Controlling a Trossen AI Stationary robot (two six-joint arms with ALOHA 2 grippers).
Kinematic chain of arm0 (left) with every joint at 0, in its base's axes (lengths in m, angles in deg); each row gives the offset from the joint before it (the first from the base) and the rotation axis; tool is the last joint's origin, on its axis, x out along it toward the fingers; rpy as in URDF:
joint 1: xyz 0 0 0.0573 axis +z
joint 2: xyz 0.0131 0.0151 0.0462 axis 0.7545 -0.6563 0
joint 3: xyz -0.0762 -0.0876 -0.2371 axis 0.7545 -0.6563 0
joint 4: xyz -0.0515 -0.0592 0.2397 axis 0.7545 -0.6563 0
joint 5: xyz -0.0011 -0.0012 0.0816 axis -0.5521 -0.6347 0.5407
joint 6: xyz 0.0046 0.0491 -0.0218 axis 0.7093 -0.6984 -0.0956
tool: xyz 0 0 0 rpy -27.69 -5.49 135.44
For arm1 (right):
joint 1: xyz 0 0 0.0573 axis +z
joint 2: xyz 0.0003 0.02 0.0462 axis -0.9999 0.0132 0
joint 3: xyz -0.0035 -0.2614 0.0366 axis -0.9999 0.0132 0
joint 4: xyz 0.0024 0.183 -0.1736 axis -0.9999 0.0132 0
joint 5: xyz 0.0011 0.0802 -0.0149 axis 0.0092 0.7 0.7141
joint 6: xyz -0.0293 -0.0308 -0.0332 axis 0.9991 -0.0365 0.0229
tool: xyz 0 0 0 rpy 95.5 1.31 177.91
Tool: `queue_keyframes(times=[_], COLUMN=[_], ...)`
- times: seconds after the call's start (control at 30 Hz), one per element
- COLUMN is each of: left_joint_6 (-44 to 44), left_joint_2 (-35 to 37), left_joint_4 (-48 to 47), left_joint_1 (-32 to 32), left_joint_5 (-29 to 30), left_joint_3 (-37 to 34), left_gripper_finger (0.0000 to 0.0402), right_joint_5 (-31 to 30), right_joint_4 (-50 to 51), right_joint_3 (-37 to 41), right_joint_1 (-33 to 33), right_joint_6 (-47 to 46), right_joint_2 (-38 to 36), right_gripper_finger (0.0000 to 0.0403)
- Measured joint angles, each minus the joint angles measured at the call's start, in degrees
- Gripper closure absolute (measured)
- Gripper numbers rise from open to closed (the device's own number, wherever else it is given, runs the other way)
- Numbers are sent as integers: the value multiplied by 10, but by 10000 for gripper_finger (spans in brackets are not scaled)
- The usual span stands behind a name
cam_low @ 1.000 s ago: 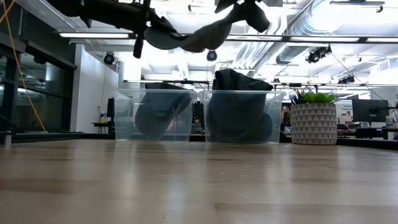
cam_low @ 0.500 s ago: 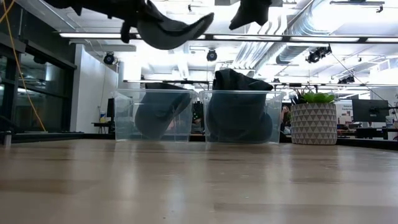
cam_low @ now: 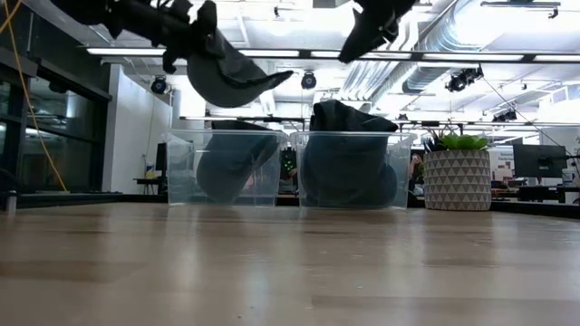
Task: Pick & Place hat
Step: Put the gray cap into the left transparent bin
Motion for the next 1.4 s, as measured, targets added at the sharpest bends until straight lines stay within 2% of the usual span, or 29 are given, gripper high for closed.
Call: queue_keyframes(times=[0.13,0.5,0.73,0.93,1.4], left_joint_6=[23,109,117,119,99], left_joint_2=[-7,-47,-114,-174,-218], left_joint_4=[42,229,281,320,328], left_joint_1=[64,181,192,192,192], left_joint_5=[-83,-228,-252,-253,-253], left_joint_3=[-17,-122,-120,-118,-117], left_gripper_finger=[401,401,401,401,401], right_joint_5=[36,46,49,42,38], right_joint_4=[46,148,162,163,163], right_joint_3=[0,0,0,0,0], right_joint_1=[-19,-49,-55,-55,-55], right_joint_6=[-28,-47,-54,-54,-73], right_joint_2=[-3,-71,-114,-120,-120], right_gripper_finger=[235,236,238,237,237])
